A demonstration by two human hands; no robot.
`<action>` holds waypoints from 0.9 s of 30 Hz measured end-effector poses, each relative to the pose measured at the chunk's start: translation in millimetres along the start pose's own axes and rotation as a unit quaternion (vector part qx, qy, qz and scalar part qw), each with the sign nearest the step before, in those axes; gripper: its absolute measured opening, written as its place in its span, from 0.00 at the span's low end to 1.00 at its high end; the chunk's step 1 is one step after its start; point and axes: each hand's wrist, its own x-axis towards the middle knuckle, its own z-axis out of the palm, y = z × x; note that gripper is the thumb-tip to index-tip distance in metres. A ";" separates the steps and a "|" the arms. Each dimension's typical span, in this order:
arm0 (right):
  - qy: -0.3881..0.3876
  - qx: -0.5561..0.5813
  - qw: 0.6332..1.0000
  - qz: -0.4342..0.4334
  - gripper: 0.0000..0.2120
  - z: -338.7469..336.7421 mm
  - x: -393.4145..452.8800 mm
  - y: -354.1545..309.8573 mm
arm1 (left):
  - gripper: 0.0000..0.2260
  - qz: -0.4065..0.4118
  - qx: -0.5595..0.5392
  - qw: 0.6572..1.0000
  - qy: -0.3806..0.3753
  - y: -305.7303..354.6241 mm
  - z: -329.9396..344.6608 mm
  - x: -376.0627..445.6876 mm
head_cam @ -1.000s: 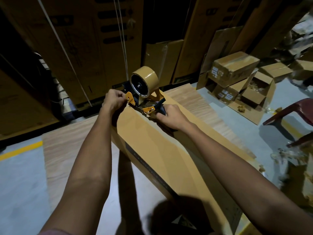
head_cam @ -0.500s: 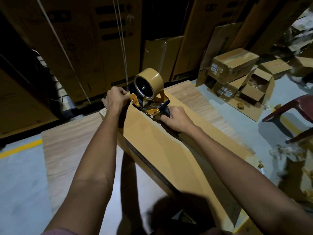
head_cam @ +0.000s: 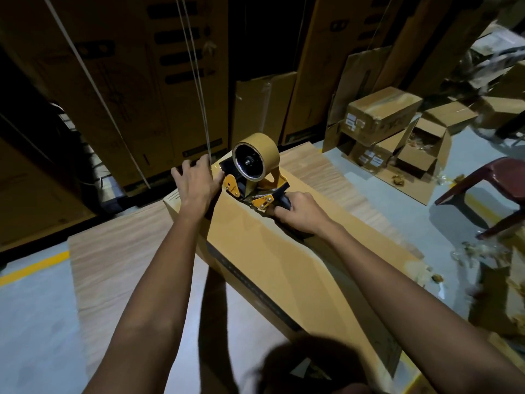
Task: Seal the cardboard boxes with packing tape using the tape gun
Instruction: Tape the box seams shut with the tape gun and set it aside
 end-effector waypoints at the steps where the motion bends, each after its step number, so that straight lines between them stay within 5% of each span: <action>1: 0.004 0.001 1.000 0.005 0.17 1.0 -0.4 0.5 | 0.26 -0.001 0.005 1.000 -0.005 0.8 0.9 -1.4; 7: 0.019 -0.020 1.000 -0.005 0.14 7.4 -4.7 -3.1 | 0.34 -0.039 -0.010 0.997 -0.069 -2.8 4.0 6.7; 27: 0.054 -0.095 0.994 -0.029 0.13 -1.5 -33.4 11.0 | 0.32 -0.004 -0.066 0.997 -0.031 20.5 8.5 -24.1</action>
